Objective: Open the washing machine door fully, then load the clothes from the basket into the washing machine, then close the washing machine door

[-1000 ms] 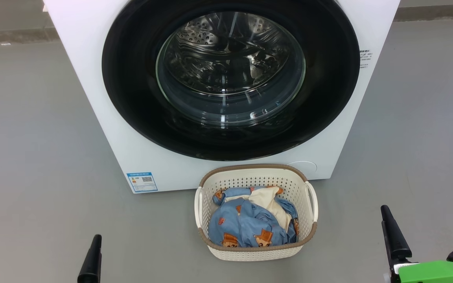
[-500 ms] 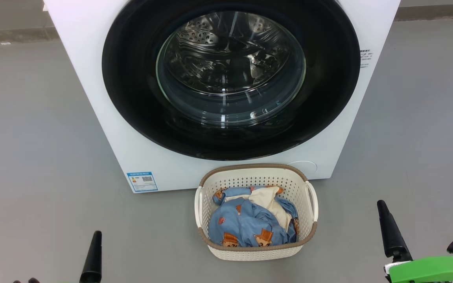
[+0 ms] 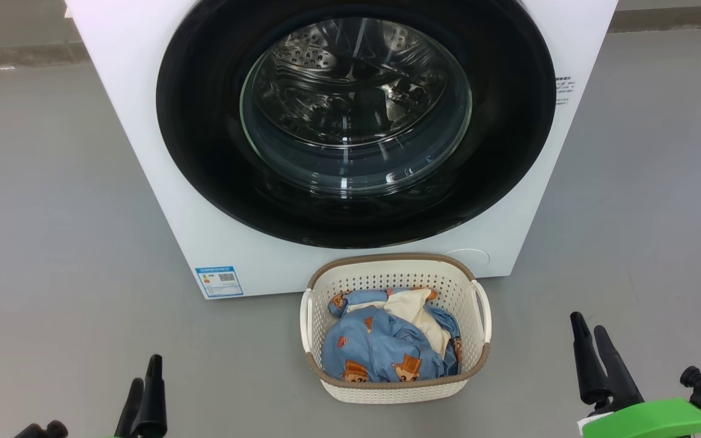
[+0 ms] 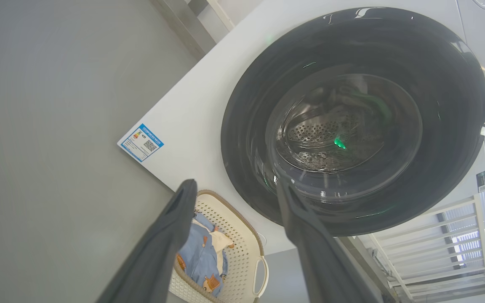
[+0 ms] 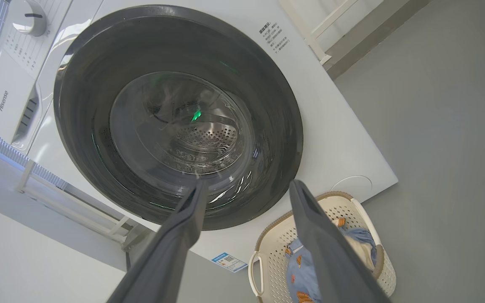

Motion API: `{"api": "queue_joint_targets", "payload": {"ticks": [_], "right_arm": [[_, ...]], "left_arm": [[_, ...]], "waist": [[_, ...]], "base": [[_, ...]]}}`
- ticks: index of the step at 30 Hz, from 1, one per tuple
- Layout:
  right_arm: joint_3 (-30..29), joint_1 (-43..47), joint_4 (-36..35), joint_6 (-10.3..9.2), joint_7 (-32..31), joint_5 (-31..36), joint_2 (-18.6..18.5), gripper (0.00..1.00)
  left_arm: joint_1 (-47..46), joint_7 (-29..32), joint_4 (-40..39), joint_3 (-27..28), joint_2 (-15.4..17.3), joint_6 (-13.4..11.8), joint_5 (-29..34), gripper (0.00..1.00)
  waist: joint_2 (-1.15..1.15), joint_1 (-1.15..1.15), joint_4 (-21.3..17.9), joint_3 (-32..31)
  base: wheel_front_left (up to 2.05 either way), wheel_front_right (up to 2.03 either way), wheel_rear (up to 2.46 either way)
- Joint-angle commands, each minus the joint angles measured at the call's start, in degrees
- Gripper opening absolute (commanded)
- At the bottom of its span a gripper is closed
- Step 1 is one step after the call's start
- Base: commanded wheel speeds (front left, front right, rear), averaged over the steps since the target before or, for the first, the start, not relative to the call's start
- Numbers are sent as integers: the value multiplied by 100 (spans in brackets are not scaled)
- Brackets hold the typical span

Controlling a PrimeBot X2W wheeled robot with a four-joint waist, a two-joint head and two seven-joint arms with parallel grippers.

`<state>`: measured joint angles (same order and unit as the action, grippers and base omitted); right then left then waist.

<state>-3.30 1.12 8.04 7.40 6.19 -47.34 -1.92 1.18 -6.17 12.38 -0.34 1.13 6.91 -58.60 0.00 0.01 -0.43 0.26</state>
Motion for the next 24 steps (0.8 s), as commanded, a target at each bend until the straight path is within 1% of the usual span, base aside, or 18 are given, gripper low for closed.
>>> {"api": "queue_joint_targets", "payload": {"ticks": [1,10,11,18,24], "right_arm": [[111,-73,-202,5,75,242,-58,100],[92,-69,-325,6,226,1092,-65,100],[92,-69,-325,6,226,1092,-65,100],[81,-37,-353,7,343,1634,-71,100],[58,-12,-334,7,443,2075,-75,100]], "left_arm": [[-96,-71,-192,84,104,39,197,100],[-66,-223,-311,46,118,43,1005,100],[-66,-223,-311,46,118,43,1005,100],[-34,-341,-404,63,128,45,1705,100],[0,-442,-472,104,137,48,2147,100]], "waist": [[0,0,0,3],[0,0,-1,19],[0,0,-1,19],[0,0,-2,23],[0,0,-1,28]], "base": [[0,0,0],[0,0,0],[0,0,0],[0,0,0],[0,0,0]]}}
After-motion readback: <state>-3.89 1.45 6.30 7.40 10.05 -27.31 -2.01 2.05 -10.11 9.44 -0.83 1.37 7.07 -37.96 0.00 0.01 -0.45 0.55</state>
